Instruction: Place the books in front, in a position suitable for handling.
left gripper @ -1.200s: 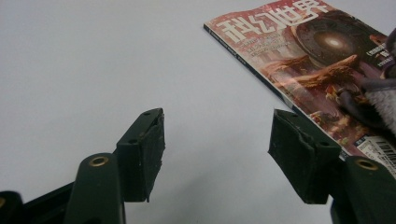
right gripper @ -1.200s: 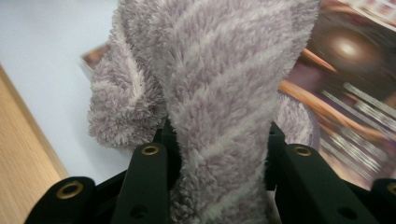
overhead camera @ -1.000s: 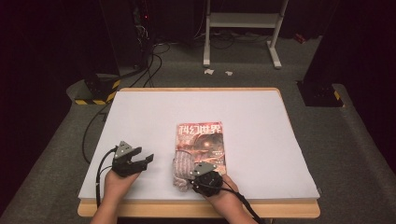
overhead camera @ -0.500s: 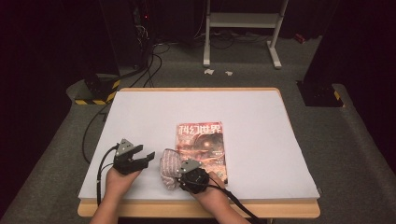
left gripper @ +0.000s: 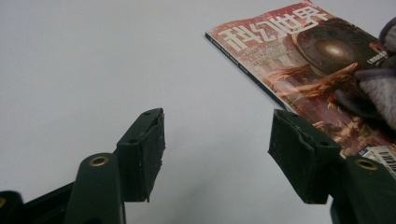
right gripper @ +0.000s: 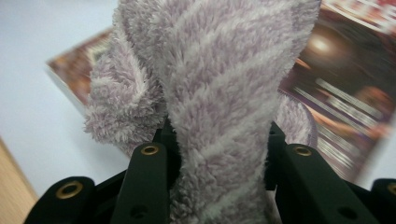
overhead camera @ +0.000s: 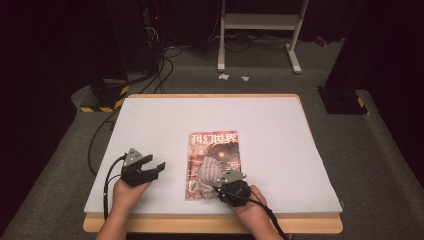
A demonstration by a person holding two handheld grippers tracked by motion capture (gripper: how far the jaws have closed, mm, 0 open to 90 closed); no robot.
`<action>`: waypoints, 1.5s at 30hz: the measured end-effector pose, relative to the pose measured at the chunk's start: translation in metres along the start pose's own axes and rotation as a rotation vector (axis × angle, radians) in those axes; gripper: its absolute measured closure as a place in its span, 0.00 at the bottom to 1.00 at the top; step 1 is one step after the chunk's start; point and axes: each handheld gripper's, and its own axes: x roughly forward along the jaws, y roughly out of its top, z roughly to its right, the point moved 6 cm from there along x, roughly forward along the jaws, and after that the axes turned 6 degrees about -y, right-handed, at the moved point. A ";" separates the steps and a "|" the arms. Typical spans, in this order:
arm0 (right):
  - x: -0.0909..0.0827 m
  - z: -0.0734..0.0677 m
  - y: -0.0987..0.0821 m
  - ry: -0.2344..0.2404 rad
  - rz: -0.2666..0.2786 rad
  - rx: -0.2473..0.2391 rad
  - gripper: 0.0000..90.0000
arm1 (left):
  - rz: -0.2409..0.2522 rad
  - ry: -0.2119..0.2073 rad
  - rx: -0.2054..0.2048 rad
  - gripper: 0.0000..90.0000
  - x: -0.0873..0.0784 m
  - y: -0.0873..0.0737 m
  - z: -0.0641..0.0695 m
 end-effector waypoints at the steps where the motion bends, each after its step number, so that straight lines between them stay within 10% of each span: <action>1: -0.005 0.011 -0.007 -0.022 0.000 0.018 0.72 | -0.003 0.000 0.000 0.40 0.001 0.000 0.000; 13: -0.021 0.044 -0.028 -0.087 -0.005 0.086 0.72 | -0.013 0.002 0.003 0.40 0.002 -0.001 0.000; 22: -0.027 0.060 0.004 -0.117 0.059 0.093 0.72 | -0.013 -0.002 0.002 0.40 0.003 -0.001 0.000; 27: -0.003 0.068 0.016 -0.117 0.018 0.105 0.72 | -0.012 -0.005 0.002 0.40 0.003 -0.001 0.001; 39: 0.032 0.054 0.023 -0.088 -0.032 0.075 0.72 | -0.017 -0.009 0.003 0.40 0.004 -0.002 0.001; 45: 0.052 0.023 0.048 -0.031 -0.015 0.025 0.72 | -0.014 -0.008 0.001 0.40 0.003 -0.001 0.000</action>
